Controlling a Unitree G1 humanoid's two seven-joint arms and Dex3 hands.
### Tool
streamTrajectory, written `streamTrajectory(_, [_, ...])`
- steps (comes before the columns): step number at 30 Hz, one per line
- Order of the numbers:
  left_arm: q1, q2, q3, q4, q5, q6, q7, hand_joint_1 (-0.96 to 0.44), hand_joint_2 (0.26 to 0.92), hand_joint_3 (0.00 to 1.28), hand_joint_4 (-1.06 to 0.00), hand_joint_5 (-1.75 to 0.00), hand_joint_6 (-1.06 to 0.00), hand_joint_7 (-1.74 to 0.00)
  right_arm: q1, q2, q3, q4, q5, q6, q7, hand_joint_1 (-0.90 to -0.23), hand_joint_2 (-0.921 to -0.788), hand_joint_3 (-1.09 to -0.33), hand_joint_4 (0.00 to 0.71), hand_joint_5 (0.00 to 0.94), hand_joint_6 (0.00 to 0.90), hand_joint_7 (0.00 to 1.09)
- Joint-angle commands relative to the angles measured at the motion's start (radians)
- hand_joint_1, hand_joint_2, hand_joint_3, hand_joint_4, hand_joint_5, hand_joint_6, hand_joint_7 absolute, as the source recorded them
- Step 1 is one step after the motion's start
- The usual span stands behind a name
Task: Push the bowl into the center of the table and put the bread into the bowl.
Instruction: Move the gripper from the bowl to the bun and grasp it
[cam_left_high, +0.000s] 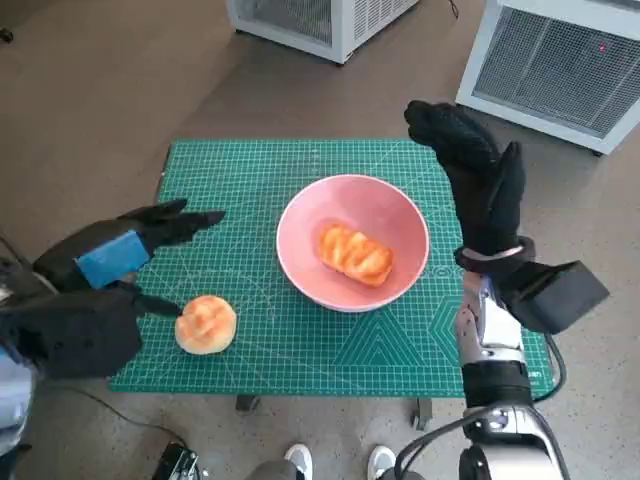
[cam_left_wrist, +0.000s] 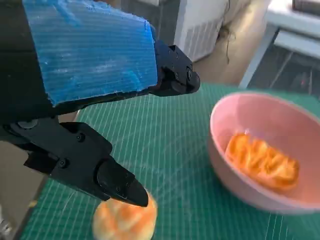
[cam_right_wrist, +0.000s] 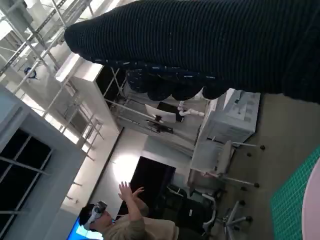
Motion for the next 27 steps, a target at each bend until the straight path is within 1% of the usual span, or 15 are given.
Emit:
streamTrajectory(1, [0.034, 0.028, 0.002, -0.033, -0.017, 0.028, -0.024, -0.07, 0.736, 0.00, -0.12, 0.00, -0.30, -0.01, -0.007, 0.010, 0.000, 0.028, 0.007, 0.002, 0.014, -0.690, -0.921, -0.776, 0.227, 0.000, 0.105, 0.47])
streamTrajectory(9, [0.065, 0.016, -0.046, -0.042, 0.035, 0.055, 0.011, -0.08, 0.738, 0.00, -0.13, 0.00, -0.30, 0.00, -0.015, 0.015, 0.001, 0.038, 0.016, 0.003, 0.032, -0.687, -0.921, -0.779, 0.223, 0.000, 0.100, 0.47])
streamTrajectory(15, [0.071, 0.008, -0.118, -0.017, 0.102, 0.070, 0.039, -0.08, 0.740, 0.00, -0.14, 0.00, -0.30, 0.00, -0.020, 0.014, -0.003, 0.048, 0.023, 0.002, 0.046, -0.685, -0.921, -0.778, 0.223, 0.000, 0.100, 0.48])
streamTrajectory(27, [0.085, -0.012, -0.210, 0.040, 0.189, 0.090, 0.076, -0.07, 0.747, 0.00, -0.15, 0.00, -0.30, 0.00, -0.015, 0.006, -0.006, 0.041, 0.028, 0.006, 0.054, -0.685, -0.921, -0.777, 0.224, 0.000, 0.098, 0.48])
